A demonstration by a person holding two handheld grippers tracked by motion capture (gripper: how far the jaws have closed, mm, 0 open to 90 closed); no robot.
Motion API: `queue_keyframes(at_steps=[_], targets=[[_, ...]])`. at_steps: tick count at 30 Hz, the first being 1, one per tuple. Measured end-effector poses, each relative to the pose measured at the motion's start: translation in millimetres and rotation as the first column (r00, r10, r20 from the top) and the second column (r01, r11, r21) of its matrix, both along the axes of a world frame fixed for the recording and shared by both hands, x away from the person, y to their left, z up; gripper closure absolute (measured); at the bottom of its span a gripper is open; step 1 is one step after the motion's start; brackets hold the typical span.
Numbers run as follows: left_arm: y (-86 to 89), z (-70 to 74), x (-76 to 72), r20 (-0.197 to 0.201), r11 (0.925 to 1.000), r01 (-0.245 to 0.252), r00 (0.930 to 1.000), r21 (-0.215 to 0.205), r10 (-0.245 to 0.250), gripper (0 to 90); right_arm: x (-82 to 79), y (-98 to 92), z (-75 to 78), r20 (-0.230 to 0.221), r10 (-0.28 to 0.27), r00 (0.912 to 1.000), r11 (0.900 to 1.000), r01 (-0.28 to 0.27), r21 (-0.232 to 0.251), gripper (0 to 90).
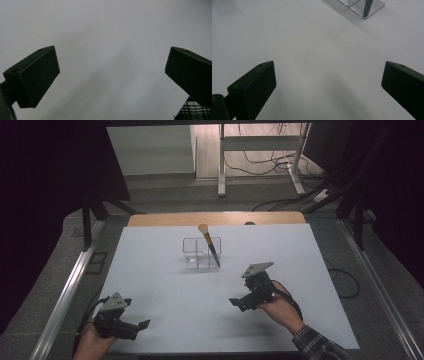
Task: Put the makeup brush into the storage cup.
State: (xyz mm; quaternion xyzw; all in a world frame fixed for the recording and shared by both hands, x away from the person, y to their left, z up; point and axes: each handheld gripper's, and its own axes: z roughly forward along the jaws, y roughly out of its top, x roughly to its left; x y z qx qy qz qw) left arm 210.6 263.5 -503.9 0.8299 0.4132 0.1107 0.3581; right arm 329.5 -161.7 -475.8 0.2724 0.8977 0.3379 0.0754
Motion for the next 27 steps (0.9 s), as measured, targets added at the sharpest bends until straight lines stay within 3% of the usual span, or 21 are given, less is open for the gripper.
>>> queue_keyframes(at_steps=[27], targets=[[-0.3,-0.2,0.5,-0.004,1.0000,0.005,1.0000,0.004,-0.005,0.0,-22.8,-26.9,5.1,0.022,-0.031,0.9993,0.999,0.030,0.042,0.0]])
